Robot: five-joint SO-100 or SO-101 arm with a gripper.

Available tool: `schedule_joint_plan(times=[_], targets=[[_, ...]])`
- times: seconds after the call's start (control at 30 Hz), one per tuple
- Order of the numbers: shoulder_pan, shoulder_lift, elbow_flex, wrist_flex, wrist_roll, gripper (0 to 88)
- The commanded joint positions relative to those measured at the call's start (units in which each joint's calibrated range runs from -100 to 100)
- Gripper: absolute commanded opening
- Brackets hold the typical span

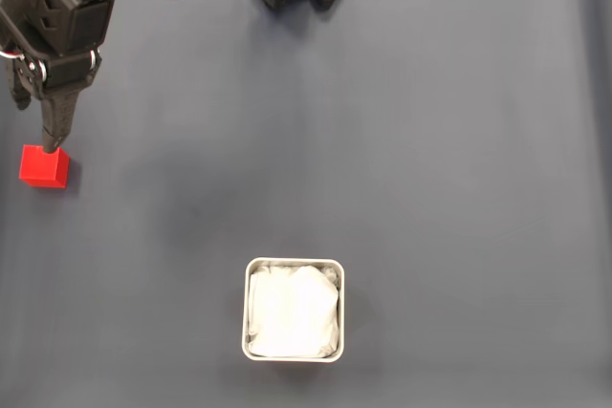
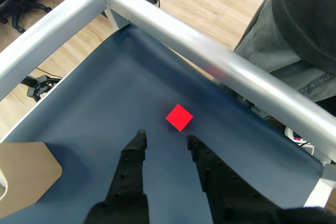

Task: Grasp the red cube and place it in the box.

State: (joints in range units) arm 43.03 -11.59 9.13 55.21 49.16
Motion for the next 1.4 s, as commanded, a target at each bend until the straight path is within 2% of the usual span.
schedule_joint_plan(times=[0.0,0.7,1.37], targets=[[0.9,0.0,0.3,-1.9,-0.4,19.5],[2.2,5.4,6.3,-11.4,-1.0,28.1],[3.6,11.5,12.6,-22.1,0.4,30.2]])
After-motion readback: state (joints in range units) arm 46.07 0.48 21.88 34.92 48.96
